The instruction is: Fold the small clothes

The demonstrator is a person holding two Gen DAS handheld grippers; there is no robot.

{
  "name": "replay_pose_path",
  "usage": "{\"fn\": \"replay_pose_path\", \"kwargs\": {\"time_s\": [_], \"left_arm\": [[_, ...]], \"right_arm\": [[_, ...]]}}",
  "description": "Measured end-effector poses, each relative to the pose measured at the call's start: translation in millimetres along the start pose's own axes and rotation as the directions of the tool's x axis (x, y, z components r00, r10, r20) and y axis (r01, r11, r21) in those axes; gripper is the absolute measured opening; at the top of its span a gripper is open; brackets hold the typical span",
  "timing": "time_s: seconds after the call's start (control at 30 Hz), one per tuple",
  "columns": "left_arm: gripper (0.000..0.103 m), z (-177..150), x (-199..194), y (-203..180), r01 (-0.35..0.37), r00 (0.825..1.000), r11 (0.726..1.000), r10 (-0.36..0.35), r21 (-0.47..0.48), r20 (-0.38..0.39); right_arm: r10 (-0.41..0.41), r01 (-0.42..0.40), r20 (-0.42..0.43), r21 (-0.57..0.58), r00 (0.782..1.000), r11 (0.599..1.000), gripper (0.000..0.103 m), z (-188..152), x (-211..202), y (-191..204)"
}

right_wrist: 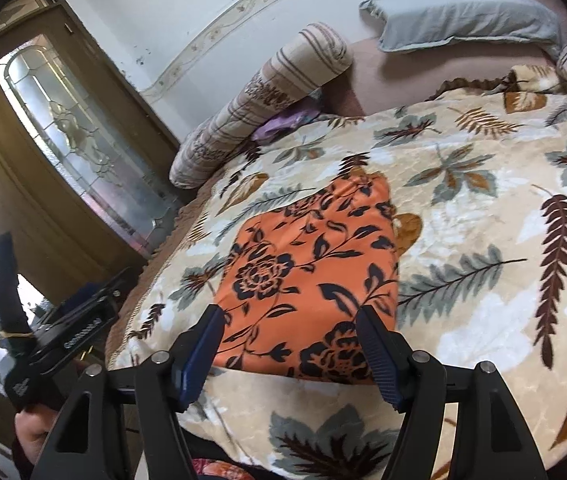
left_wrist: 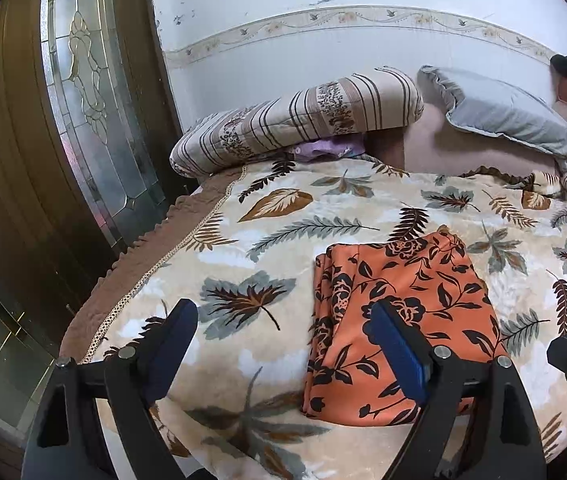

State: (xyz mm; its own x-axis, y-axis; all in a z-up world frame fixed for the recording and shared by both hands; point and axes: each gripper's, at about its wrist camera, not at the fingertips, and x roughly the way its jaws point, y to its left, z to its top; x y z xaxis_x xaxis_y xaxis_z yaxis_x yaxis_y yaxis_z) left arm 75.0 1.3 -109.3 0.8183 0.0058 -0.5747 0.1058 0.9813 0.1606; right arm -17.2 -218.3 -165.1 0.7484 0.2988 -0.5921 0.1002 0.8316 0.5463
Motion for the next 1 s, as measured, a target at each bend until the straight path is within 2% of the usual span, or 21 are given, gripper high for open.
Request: {"fn": "replay_pose_path", "kwargs": {"time_s": [1.0], "left_arm": [[0.089,-0.1,-3.4,-2.8,-0.015,1.000,1.000,0.015,0.008,-0.017]], "right_arm": [[-0.021,0.021,0.016,0.021,1.000,1.000,0.074,0.2,-8.7,-6.5]]}}
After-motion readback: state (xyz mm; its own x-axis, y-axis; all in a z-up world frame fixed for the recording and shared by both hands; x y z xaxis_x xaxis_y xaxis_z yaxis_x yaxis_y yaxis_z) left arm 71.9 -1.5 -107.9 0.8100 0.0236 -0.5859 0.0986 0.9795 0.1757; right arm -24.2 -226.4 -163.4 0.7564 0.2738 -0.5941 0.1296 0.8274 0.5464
